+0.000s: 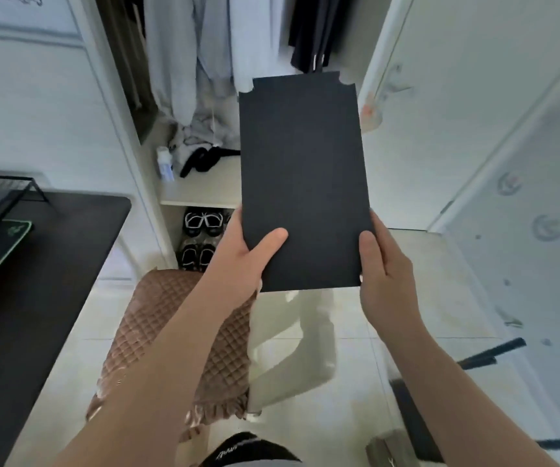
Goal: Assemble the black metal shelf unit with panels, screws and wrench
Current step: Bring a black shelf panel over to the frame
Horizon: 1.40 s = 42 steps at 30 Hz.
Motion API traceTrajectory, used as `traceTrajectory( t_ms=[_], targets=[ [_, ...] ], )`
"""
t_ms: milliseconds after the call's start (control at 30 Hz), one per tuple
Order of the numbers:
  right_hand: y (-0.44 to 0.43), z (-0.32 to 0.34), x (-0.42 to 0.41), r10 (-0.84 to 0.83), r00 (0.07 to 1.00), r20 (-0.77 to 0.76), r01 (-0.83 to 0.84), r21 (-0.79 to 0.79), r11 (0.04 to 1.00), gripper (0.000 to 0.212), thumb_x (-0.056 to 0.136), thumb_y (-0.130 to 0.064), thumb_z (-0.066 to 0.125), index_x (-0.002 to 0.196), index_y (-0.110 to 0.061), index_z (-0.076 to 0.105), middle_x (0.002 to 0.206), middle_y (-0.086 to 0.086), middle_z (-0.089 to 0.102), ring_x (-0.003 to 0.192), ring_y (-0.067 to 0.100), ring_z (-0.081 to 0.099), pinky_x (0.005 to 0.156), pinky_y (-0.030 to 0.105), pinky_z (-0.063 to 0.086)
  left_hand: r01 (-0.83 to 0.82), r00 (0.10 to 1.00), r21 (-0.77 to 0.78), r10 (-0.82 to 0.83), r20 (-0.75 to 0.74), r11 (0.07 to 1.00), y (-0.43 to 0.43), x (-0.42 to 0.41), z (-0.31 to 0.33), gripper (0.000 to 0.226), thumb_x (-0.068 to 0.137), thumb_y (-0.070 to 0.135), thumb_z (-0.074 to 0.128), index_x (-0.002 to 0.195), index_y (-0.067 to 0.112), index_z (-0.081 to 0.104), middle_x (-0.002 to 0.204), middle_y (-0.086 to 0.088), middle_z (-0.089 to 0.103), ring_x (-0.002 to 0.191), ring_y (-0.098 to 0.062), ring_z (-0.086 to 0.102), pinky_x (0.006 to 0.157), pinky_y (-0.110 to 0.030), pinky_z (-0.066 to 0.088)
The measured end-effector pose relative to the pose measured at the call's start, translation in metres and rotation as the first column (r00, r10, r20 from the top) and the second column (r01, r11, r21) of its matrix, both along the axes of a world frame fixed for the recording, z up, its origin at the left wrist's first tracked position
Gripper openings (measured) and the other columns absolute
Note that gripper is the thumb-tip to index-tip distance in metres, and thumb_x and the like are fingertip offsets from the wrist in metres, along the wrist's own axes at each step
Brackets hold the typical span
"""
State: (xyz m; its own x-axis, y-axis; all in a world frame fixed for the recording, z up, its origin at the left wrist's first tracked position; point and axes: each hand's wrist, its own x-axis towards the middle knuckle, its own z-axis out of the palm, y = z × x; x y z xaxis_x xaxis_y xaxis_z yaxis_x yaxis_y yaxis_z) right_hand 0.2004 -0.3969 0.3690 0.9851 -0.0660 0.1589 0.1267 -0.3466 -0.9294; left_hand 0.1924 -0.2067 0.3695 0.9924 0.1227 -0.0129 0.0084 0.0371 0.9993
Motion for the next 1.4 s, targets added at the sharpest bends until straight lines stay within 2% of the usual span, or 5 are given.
traceTrajectory(
  t_ms=[233,533,667,1167,1400],
  targets=[
    [-0.15,0.005,-0.039,-0.112,0.992,-0.063,0.119,0.122,0.985,0.039,0.108,-0.024,0.043,0.144,-0.034,0.051,0.114,-0.006,0.068,0.09,0.005,0.065,0.069,0.02,0.054,0.155,0.987,0.048,-0.156,0.029,0.987,-0.141,-0.008,0.003,0.047,0.097,0.014,0.061,0.14,0.026,0.046,0.12,0.017,0.067,0.105,0.003,0.065,0.08,-0.013,0.053],
    [-0.265,-0.048,-0.063,-0.342,0.881,-0.325,0.417,0.195,0.888,0.037,0.106,-0.031,0.048,0.143,-0.032,0.053,0.112,-0.002,0.069,0.078,-0.003,0.066,0.061,0.013,0.05,0.415,0.902,0.093,-0.395,-0.175,0.905,-0.266,0.014,-0.038,0.042,0.098,0.02,0.06,0.137,0.029,0.049,0.116,0.021,0.065,0.095,0.011,0.064,0.072,-0.006,0.05],
    [-0.292,-0.095,-0.056,-0.399,0.776,-0.488,0.522,0.142,0.841,0.039,0.106,-0.03,0.049,0.144,-0.027,0.052,0.095,-0.001,0.066,0.062,-0.002,0.06,0.055,0.013,0.046,0.544,0.801,0.09,-0.485,-0.35,0.834,-0.3,0.04,-0.093,0.04,0.097,0.031,0.06,0.135,0.03,0.051,0.119,0.019,0.067,0.107,-0.001,0.065,0.088,-0.022,0.054],
    [-0.33,-0.285,-0.079,-0.395,0.388,-0.833,0.631,-0.072,0.772,0.037,0.102,-0.032,0.058,0.136,-0.018,0.059,0.121,0.002,0.068,0.103,0.017,0.066,0.088,0.032,0.055,0.572,0.306,-0.158,-0.387,-0.87,0.805,-0.347,0.022,-0.316,0.028,0.096,0.039,0.061,0.118,0.022,0.06,0.109,0.001,0.073,0.096,-0.019,0.071,0.082,-0.039,0.06],
    [-0.348,-0.399,-0.077,-0.344,0.328,-0.88,0.611,-0.08,0.788,0.039,0.102,-0.032,0.056,0.137,-0.015,0.057,0.105,-0.006,0.066,0.092,0.006,0.062,0.069,0.02,0.048,0.547,0.226,-0.1,-0.261,-0.938,0.831,-0.366,0.018,-0.421,0.047,0.075,0.056,0.07,0.113,0.028,0.065,0.108,0.002,0.074,0.098,-0.02,0.071,0.085,-0.04,0.06]
  ],
)
